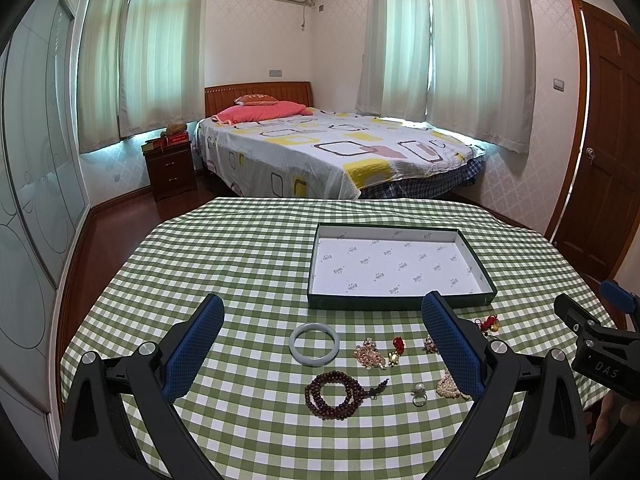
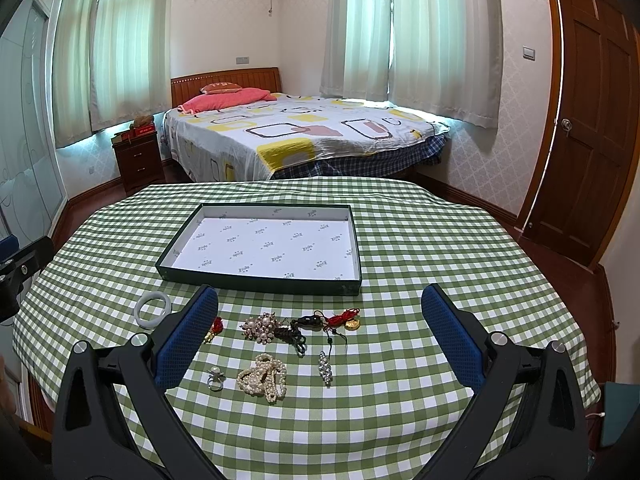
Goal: Organize jewelry
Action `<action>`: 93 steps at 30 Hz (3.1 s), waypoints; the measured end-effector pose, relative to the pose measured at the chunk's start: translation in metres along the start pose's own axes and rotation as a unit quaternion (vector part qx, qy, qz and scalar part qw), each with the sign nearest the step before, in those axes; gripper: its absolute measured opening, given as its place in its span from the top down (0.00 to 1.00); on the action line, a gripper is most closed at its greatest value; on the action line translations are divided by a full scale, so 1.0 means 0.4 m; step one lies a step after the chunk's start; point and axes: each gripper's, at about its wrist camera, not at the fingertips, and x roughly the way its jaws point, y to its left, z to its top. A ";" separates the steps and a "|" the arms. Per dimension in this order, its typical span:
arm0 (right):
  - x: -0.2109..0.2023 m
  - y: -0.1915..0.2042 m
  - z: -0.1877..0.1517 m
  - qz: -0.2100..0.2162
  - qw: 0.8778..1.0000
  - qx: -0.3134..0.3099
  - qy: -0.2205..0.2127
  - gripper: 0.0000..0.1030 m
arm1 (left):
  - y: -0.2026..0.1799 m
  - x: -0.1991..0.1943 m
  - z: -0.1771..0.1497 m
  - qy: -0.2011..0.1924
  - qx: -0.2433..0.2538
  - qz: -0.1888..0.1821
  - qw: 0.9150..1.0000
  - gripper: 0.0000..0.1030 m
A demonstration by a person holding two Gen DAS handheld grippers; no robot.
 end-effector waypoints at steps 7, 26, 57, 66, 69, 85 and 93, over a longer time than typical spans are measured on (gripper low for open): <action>0.001 -0.001 -0.001 0.001 1.000 0.000 0.000 0.04 | 0.001 0.000 -0.001 0.000 0.000 0.000 1.000 0.07; 0.003 -0.002 -0.002 0.001 1.000 0.000 -0.001 0.04 | 0.001 0.002 -0.002 0.001 0.000 0.000 1.000 0.07; 0.283 -0.007 -0.206 0.032 0.992 0.014 0.123 0.04 | 0.004 0.374 -0.260 0.191 0.019 -0.008 0.981 0.07; 0.294 0.010 -0.212 0.042 0.991 0.007 0.128 0.04 | 0.026 0.389 -0.279 0.208 0.002 -0.027 0.978 0.07; 0.292 0.018 -0.210 0.046 0.991 0.002 0.128 0.04 | 0.028 0.383 -0.282 0.200 0.005 -0.029 0.979 0.09; 0.300 0.029 -0.213 0.051 0.990 0.001 0.134 0.04 | 0.029 0.338 -0.257 0.159 0.007 -0.033 0.987 0.25; 0.303 0.029 -0.214 0.055 0.989 0.002 0.135 0.04 | 0.033 0.354 -0.277 0.193 -0.006 -0.047 0.980 0.25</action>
